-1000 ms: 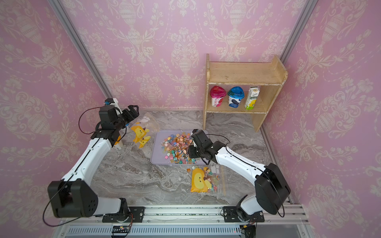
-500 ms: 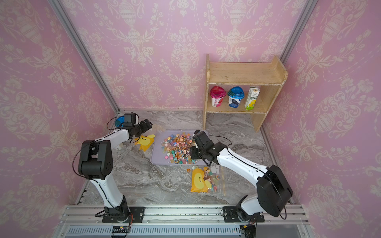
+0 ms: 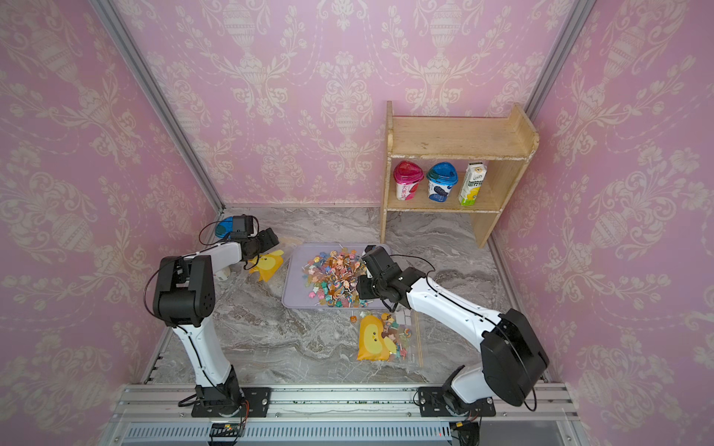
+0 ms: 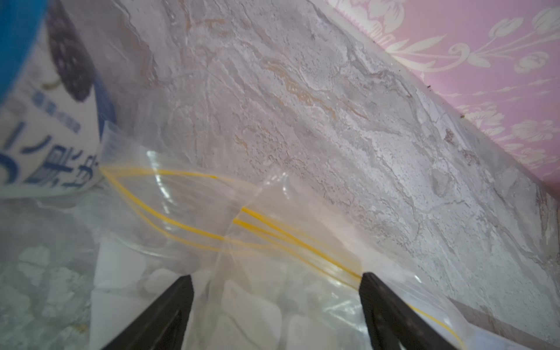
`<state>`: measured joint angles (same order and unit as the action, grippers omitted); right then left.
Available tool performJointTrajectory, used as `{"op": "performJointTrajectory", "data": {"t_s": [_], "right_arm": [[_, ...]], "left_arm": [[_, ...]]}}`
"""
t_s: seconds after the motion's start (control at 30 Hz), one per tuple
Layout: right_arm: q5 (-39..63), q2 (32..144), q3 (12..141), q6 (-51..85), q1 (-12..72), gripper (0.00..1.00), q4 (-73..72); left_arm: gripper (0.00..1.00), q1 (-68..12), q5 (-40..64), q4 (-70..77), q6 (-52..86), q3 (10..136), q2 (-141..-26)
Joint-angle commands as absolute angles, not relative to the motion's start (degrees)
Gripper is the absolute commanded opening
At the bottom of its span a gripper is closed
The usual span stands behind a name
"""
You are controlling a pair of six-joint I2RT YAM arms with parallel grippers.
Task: Pour candies out of the ziploc bag
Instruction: Move the ziploc bag to the center of the board.
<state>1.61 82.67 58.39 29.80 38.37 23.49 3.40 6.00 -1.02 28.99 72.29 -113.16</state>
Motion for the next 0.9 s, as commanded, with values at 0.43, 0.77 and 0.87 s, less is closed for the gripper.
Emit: {"op": "performJointTrajectory", "data": {"t_s": [0.43,0.77,0.87], "right_arm": [[1.0,80.0,60.7,28.7,38.0,0.41,26.5],[1.0,77.6,58.3,29.4,38.0,0.42,25.1],[1.3,78.0,57.6,29.7,38.0,0.41,24.4]], "left_arm": [[0.90,4.6,9.0,5.4,32.3,77.5,-102.2],[0.92,-1.1,13.3,2.9,36.2,63.6,-84.3],[0.93,-3.5,15.6,4.3,36.0,56.9,-81.5]]}}
